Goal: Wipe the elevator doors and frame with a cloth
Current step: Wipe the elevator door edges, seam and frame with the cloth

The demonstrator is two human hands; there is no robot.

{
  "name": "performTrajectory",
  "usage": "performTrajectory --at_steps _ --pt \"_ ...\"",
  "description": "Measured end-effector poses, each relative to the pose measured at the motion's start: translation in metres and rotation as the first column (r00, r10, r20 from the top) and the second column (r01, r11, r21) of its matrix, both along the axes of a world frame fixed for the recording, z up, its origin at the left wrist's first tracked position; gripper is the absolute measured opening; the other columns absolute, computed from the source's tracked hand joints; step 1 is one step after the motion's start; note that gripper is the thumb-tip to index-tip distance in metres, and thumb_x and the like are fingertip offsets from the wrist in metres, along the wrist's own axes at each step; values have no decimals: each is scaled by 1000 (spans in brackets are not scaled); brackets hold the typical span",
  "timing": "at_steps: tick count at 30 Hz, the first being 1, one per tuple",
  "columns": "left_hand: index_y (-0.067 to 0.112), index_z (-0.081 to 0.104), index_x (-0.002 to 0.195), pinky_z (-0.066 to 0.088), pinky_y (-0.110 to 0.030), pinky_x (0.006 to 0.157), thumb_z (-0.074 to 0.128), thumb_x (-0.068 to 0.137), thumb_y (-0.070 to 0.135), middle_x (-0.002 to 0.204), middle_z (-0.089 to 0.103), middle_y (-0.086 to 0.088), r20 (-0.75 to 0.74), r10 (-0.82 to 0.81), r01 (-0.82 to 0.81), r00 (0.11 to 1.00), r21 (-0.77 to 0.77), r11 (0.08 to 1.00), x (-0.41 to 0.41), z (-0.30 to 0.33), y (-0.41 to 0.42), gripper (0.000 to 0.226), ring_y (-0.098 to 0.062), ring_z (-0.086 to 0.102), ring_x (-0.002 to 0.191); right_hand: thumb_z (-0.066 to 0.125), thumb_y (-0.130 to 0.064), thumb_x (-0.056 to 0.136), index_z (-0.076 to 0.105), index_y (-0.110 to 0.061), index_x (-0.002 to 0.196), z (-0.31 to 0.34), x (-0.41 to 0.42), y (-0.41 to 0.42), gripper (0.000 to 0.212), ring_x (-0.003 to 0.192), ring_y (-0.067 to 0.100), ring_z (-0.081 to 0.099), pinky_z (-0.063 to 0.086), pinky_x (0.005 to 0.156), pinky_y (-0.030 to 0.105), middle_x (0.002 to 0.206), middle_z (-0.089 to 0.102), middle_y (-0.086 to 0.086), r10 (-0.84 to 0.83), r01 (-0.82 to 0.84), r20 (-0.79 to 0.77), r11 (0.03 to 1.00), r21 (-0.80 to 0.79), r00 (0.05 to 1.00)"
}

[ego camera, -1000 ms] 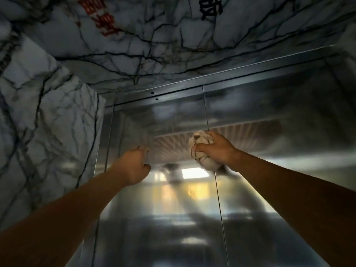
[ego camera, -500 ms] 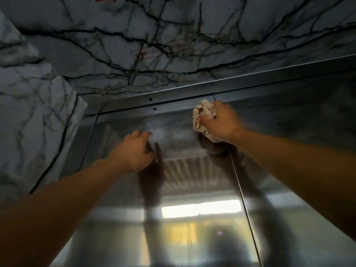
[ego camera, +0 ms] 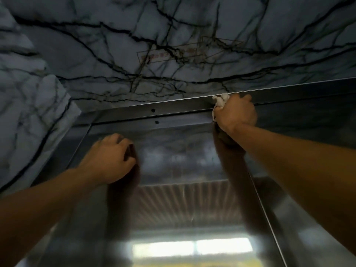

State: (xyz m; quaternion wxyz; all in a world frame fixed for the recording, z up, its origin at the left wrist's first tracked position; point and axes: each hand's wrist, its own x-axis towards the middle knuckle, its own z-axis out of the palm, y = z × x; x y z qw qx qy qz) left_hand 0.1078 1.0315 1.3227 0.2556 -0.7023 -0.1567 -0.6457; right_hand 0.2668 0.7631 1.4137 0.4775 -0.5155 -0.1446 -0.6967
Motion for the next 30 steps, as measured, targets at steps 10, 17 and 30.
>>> performTrajectory --at_steps 10,17,30 --pt "22 48 131 41 -39 100 52 87 51 130 48 -7 52 198 -194 979 -65 979 -34 16 29 53 -26 46 121 65 -43 82 65 -11 95 20 -1 20 34 91 35 62 44 64 36 102 63 18 -40 36 63 997 69 997" --pt "22 52 127 39 -38 101 48 85 55 129 51 -6 39 322 -320 946 -52 946 -59 13 57 53 -25 49 120 67 -41 80 67 -9 95 17 -5 35 35 91 32 59 37 61 33 99 63 16 -172 167 87 984 59 981" --pt "15 57 113 41 -34 97 50 79 47 112 53 -5 11 453 -453 891 64 889 -77 13 91 47 -25 49 111 61 -33 90 67 -21 102 5 -68 110 18 99 25 56 42 62 31 101 65 5 -216 280 254 926 -254 943"
